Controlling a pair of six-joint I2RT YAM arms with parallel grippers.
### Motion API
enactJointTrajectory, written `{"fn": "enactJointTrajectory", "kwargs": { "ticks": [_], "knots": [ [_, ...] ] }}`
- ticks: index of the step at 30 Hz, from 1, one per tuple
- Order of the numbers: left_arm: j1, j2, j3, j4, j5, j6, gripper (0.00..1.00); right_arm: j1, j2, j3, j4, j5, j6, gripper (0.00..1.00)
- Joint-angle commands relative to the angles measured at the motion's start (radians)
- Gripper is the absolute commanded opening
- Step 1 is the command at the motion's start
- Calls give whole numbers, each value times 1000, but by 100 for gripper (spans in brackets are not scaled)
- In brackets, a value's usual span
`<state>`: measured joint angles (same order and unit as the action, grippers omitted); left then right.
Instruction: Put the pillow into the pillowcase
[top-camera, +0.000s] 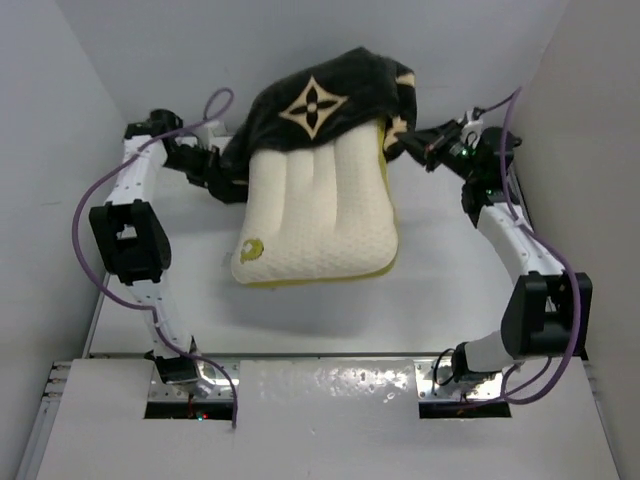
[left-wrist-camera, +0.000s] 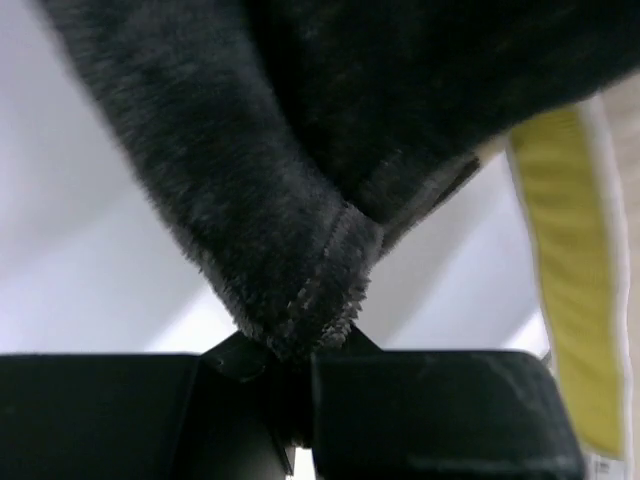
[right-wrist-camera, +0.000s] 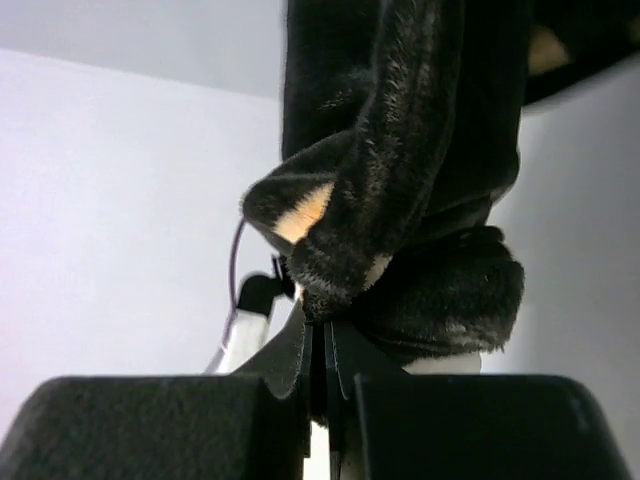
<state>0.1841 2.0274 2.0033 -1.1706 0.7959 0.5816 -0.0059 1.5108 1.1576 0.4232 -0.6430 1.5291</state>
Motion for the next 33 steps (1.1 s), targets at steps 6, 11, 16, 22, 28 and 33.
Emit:
{"fn": "enactJointTrajectory", "kwargs": {
  "ticks": [6, 11, 16, 22, 28, 33],
  "knots": [
    [-44, -16, -236, -84, -199, 149, 0, 41, -67, -390, -156, 15, -119, 0],
    [-73, -80, -356, -20, -271, 141, 0, 61, -97, -225, -763, 218, -643, 39],
    [-159, -180, -532, -35, -309, 237, 6, 75, -188, -142, -1007, 440, -986, 91],
    [-225, -372, -663, 54, -458, 223, 48, 99, -300, -122, -1118, 560, -1077, 99],
    [-218, -432, -453, 257, -748, 14, 71, 103, -449, -231, -1045, 546, -991, 99],
    [-273, -470, -361, 407, -701, 15, 100, 118, -520, -279, -1090, 529, -978, 99]
  ]
}}
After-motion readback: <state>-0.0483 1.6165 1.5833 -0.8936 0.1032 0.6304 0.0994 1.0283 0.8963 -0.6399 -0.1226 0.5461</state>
